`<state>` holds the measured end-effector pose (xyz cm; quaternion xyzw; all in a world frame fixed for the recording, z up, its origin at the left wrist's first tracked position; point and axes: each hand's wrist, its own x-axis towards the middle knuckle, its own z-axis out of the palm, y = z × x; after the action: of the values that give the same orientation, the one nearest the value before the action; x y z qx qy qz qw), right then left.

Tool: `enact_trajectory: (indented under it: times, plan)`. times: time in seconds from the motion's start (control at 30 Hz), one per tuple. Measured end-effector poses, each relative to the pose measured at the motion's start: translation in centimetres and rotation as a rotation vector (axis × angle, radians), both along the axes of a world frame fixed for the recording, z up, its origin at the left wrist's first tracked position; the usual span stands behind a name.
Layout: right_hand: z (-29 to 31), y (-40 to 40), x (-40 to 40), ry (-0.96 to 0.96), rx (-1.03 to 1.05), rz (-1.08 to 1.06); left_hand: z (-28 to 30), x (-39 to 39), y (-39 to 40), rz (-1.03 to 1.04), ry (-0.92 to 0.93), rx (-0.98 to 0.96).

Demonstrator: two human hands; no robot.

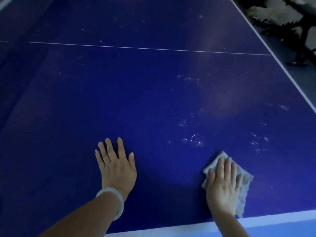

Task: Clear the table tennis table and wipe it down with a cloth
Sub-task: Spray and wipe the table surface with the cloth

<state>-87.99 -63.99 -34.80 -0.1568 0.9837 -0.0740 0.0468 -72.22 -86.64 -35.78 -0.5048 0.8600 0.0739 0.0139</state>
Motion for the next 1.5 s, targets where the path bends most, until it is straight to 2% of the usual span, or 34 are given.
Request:
enact_trajectory:
  times: [0.07, 0.17, 0.23, 0.3, 0.33, 0.37, 0.43, 0.5, 0.57, 0.7, 0.77, 0.83, 0.87, 0.9, 0.93, 1.0, 1.03, 1.07, 1.13, 1.2, 1.33, 1.4, 1.47, 1.5]
  plan:
    - [0.0, -2.4, 2.9, 0.053, 0.005, 0.148, -0.1, 0.0, 0.0, -0.006, 0.002, -0.009]
    - [-0.4, -6.5, 5.5, 0.112, 0.037, 0.604, 0.0, 0.1, -0.1, -0.004, -0.013, -0.006]
    - [-0.3, -8.2, 3.9, 0.086, 0.082, 0.881, -0.2, 0.0, -0.1, 0.007, -0.016, 0.002]
    - [-0.6, -8.9, -0.4, 0.147, 0.263, 1.047, -0.3, -0.1, -0.1, 0.024, -0.003, 0.014]
    - [-0.7, -8.7, -2.9, 0.1, 0.333, 0.967, -0.3, -0.1, -0.2, 0.028, 0.004, 0.016]
    - [-0.6, -8.1, -5.3, 0.053, 0.315, 0.75, -0.2, -0.1, -0.1, 0.026, 0.01, 0.016]
    - [0.0, -6.0, -8.3, -0.013, 0.055, 0.236, -0.1, -0.1, -0.1, 0.024, 0.024, 0.018]
    - [0.1, -4.6, -7.3, -0.029, -0.025, -0.002, -0.1, 0.0, -0.1, 0.024, 0.017, 0.014]
    - [-0.7, -5.6, -3.7, 0.02, 0.023, 0.034, -0.1, 0.0, -0.1, 0.019, -0.003, 0.002]
    - [-1.8, -11.9, 1.4, 0.112, 0.028, 0.611, 0.0, -0.1, -0.1, 0.017, -0.027, 0.008]
    - [-1.3, -14.5, -0.3, 0.101, 0.073, 0.816, 0.0, -0.2, -0.2, 0.022, -0.023, 0.007]
    - [-1.0, -15.5, -4.9, 0.115, 0.269, 0.962, -0.1, -0.2, -0.2, 0.02, -0.025, 0.005]
    - [-0.7, -15.7, -7.7, 0.131, 0.336, 0.961, -0.1, -0.1, -0.1, 0.017, -0.026, 0.003]
    - [-0.2, -15.3, -10.5, 0.138, 0.341, 0.851, 0.0, -0.1, -0.1, 0.014, -0.024, 0.002]
    - [0.7, -14.4, -13.0, 0.155, 0.338, 0.654, 0.0, -0.1, -0.1, 0.01, -0.017, 0.004]
    - [1.4, -10.4, -17.0, 0.131, 0.179, 0.214, 0.0, -0.1, -0.2, 0.002, -0.006, 0.004]
    - [1.5, -8.5, -17.6, 0.066, 0.11, 0.063, 0.0, -0.1, -0.2, 0.0, -0.01, 0.006]
    - [1.3, -7.3, -17.1, -0.016, 0.043, -0.052, 0.0, 0.0, -0.2, 0.001, -0.014, 0.009]
    - [0.0, -7.6, -14.3, 0.022, -0.029, -0.148, -0.1, 0.0, -0.2, 0.006, -0.021, 0.004]
    - [-1.3, -9.8, -9.4, 0.075, 0.008, 0.009, -0.1, 0.0, -0.1, 0.013, -0.024, 0.005]
    - [-2.8, -12.6, -0.2, 0.125, 0.039, 0.605, -0.3, 0.0, -0.1, 0.02, -0.011, 0.002]
    - [-1.9, -11.6, 0.1, 0.082, 0.053, 0.808, -0.3, -0.1, -0.1, 0.023, -0.004, -0.006]
    - [-1.7, -9.2, -3.2, 0.117, 0.195, 0.951, -0.3, -0.1, -0.1, 0.023, 0.0, -0.003]
    - [-1.7, -7.9, -5.7, 0.079, 0.248, 0.871, -0.3, -0.1, -0.1, 0.021, -0.004, 0.003]
